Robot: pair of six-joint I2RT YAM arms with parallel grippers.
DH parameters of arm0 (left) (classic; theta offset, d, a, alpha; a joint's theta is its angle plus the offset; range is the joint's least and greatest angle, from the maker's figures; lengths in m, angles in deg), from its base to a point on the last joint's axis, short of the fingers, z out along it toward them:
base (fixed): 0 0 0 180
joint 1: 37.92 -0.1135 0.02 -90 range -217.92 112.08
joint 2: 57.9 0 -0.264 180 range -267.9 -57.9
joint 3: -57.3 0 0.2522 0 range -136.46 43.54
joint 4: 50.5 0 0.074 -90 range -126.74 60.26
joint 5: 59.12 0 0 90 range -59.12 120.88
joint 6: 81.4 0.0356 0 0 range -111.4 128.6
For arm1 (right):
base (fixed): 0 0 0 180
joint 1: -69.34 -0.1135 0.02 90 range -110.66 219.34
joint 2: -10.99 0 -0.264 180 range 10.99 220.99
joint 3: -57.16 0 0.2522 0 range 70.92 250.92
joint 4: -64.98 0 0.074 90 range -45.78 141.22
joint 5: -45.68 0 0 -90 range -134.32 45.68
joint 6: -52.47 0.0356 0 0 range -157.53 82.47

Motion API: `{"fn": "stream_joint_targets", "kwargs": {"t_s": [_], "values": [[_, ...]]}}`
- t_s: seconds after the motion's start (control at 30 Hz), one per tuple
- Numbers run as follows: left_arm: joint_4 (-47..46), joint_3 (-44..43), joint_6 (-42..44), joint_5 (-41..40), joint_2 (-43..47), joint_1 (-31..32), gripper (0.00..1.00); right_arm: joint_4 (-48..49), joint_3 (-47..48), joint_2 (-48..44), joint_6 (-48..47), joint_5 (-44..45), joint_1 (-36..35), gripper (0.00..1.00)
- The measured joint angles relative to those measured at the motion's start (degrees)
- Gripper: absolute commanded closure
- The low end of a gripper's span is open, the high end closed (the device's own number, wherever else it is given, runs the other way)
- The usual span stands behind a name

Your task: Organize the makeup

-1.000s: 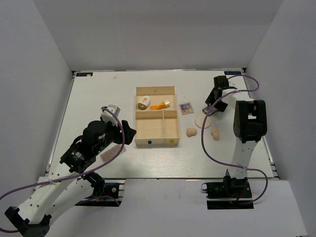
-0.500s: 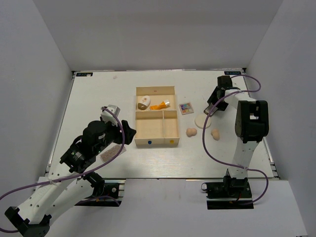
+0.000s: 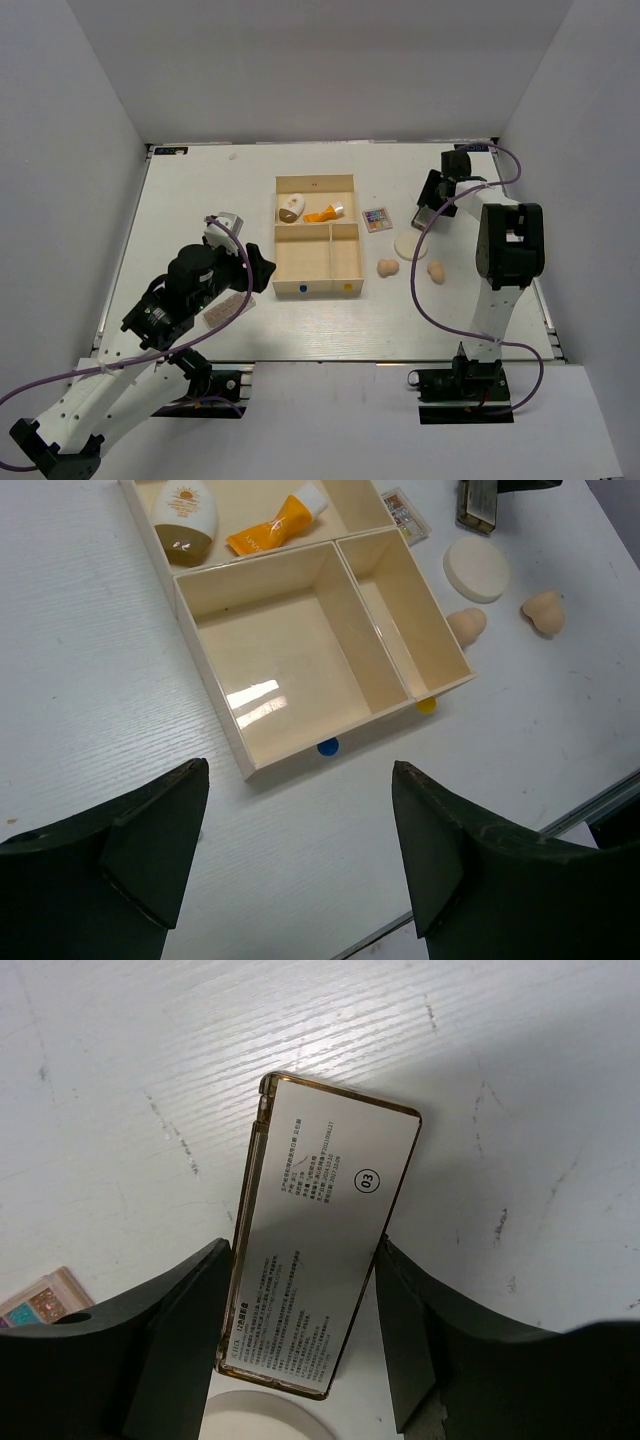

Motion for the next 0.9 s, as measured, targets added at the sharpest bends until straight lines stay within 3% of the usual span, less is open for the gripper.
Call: {"fn": "stream_joint_targets", "kwargs": {"t_s": [0.43, 0.7, 0.9], "values": [[0.0, 0.0, 0.0, -0.61, -0.04, -0.02, 0.16, 1.55, -0.33, -10.58, -5.66, -9.92, -2.86, 0.91], [0.0, 0.0, 0.0, -0.94, -0.52, -0.39, 0.16, 2.23, -2.4, -18.38, -12.5, -18.29, -14.4, 0.9], [0.02, 0.0, 0.0, -1.53, -0.55, -0.46, 0.16, 1.55, -2.47, -19.15, -13.31, -22.58, -22.8, 0.89]]}}
